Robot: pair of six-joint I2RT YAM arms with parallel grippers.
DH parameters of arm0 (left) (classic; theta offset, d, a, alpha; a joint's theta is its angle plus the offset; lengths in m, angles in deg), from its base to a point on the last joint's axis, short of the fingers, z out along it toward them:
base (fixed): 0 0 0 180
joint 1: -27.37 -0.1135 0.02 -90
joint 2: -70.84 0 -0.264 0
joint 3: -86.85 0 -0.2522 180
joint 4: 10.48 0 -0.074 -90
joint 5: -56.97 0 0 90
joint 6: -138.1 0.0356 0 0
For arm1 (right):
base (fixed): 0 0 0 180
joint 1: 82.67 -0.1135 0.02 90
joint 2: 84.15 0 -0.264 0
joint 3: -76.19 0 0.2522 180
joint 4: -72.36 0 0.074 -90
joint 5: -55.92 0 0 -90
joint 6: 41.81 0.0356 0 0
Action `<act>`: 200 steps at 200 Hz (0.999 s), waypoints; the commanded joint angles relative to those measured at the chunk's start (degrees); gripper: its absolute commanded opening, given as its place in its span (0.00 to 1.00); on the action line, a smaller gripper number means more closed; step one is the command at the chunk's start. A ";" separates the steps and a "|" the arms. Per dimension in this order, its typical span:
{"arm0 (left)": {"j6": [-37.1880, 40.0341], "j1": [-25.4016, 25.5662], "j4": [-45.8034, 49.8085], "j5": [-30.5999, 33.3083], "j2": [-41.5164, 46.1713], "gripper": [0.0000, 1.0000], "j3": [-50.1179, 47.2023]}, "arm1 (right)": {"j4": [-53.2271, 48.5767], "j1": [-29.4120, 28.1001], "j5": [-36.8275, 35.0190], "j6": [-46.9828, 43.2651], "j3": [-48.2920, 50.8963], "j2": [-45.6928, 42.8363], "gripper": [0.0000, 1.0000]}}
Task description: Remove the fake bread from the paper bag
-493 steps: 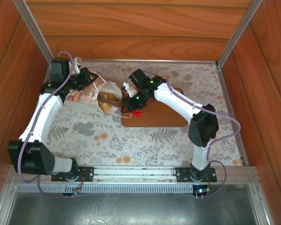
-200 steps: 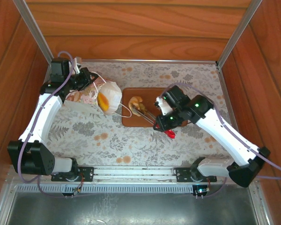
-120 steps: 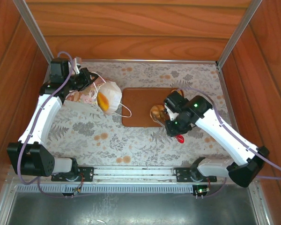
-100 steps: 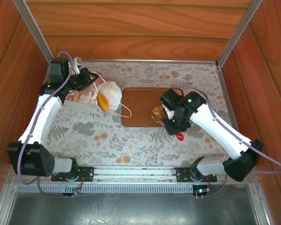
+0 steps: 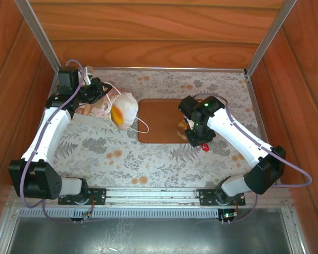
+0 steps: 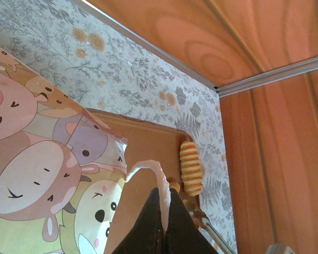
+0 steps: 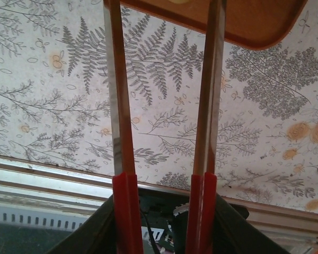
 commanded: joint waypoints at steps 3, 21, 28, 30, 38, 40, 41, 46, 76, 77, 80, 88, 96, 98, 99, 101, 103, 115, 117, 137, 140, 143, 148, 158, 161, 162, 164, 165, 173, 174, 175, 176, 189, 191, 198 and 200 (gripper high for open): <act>0.19 0.26 -1.72 -0.85 0.52 0.00 0.05 | -2.90 0.38 -3.46 2.02 -0.17 -0.28 0.39; 0.19 0.27 -1.74 -0.76 0.33 0.00 0.03 | -4.70 0.40 -5.32 3.22 -1.45 0.27 0.38; 0.19 0.28 -1.80 -0.87 0.33 0.00 0.07 | -5.68 0.37 -5.61 3.49 -2.51 0.76 0.38; 0.19 0.30 -1.77 -0.91 0.27 0.00 0.06 | -5.86 0.38 -5.56 3.53 -2.74 0.88 0.38; 0.19 0.24 -1.81 -0.99 0.24 0.00 0.08 | -6.42 0.42 -4.60 3.40 -4.34 1.27 0.38; 0.23 0.22 -1.81 -0.96 0.27 0.00 0.07 | -6.55 0.39 -4.36 3.42 -4.87 1.34 0.38; 0.21 0.22 -1.81 -0.98 0.25 0.00 0.04 | -6.52 0.40 -4.10 3.41 -5.04 1.37 0.38; 0.13 0.28 -1.78 -1.00 0.29 0.00 0.01 | -6.39 0.37 -3.16 3.35 -5.99 1.47 0.37; 0.10 0.28 -1.93 -0.82 0.27 0.00 0.04 | 3.02 0.24 8.41 1.93 -6.24 0.61 0.37; 0.10 0.29 -1.91 -0.83 0.25 0.00 0.06 | 3.02 0.24 8.41 1.93 -6.24 0.61 0.37; 0.10 0.22 -1.97 -0.82 0.23 0.00 0.07 | 4.09 0.24 9.29 2.00 -5.93 0.61 0.37; 0.03 0.24 -2.05 -0.92 0.22 0.00 0.09 | 6.70 0.16 11.68 2.09 -5.09 0.99 0.37; -0.06 0.26 -2.08 -1.04 0.22 0.00 0.03 | 8.81 0.24 12.70 2.34 -4.39 1.39 0.36; -0.07 0.29 -2.08 -1.02 0.22 0.00 0.08 | 9.63 0.24 13.09 2.53 -4.13 1.66 0.36; -0.07 0.25 -2.08 -1.01 0.22 0.00 0.04 | 9.83 0.24 13.19 2.57 -4.01 1.75 0.36; -0.07 0.25 -2.08 -1.12 0.20 0.00 0.04 | 10.26 0.17 13.33 2.77 -3.86 1.92 0.36; -0.07 0.27 -2.08 -1.12 0.22 0.00 0.01 | 10.41 0.16 13.40 2.78 -3.80 1.97 0.36; -0.09 0.23 -2.08 -1.07 0.34 0.00 0.07 | 12.04 0.32 13.21 3.47 -2.63 3.11 0.34; -0.14 0.24 -2.08 -1.02 0.34 0.00 0.09 | 12.11 0.39 13.16 3.57 -2.48 3.34 0.34; -0.11 0.25 -2.08 -1.00 0.31 0.00 0.05 | 11.14 0.42 11.71 4.50 -1.57 5.70 0.34; -0.15 0.26 -2.08 -0.94 0.35 0.00 0.09 | 11.03 0.48 11.40 4.66 -1.32 5.88 0.34; -0.16 0.26 -2.08 -0.92 0.32 0.00 0.03 | 10.78 0.46 11.02 4.95 -1.01 6.10 0.35; -0.12 0.28 -2.07 -0.94 0.26 0.00 0.13 | 10.33 0.45 10.17 5.32 -0.43 6.40 0.34; -0.13 0.22 -2.08 -1.05 0.17 0.00 0.33 | 9.25 0.62 8.71 6.09 0.47 6.48 0.34; -0.13 0.29 -2.08 -1.06 0.14 0.00 0.40 | 9.17 0.64 8.57 6.22 0.64 6.31 0.34; -0.15 0.30 -2.03 -1.08 0.14 0.00 0.47 | 9.11 0.62 8.56 6.26 0.70 6.27 0.34; -0.16 0.30 -2.07 -1.09 0.05 0.00 0.49 | 8.94 0.66 8.51 6.33 0.90 6.17 0.34; -0.11 0.26 -2.03 -1.05 0.00 0.00 0.47 | 8.91 0.67 8.48 6.40 0.96 6.11 0.34; -0.16 0.24 -2.08 -1.17 -0.18 0.00 0.61 | 8.49 0.71 8.13 6.82 1.34 5.33 0.34; -0.16 0.27 -2.08 -1.18 -0.20 0.00 0.62 | 8.47 0.74 8.12 6.87 1.40 5.25 0.34; -0.16 0.24 -2.08 -1.18 -0.16 0.00 0.62 | 8.41 0.71 8.11 6.93 1.47 5.17 0.34; -0.16 0.23 -2.08 -1.14 -0.23 0.00 0.62 | 8.34 0.69 8.11 6.97 1.51 5.04 0.34; -0.16 0.24 -2.03 -1.28 -0.35 0.00 0.81 | 6.89 0.80 7.74 7.72 1.89 3.32 0.35; -0.23 0.29 -2.07 -1.38 -0.38 0.00 0.84 | 6.69 0.80 7.55 7.88 1.94 3.02 0.35; -0.20 0.29 -2.03 -1.39 -0.32 0.00 0.80 | 6.34 0.90 7.27 8.45 2.45 1.97 0.35; -0.24 0.23 -2.07 -1.37 -0.24 0.00 0.73 | 6.27 0.87 7.35 8.53 2.70 1.69 0.35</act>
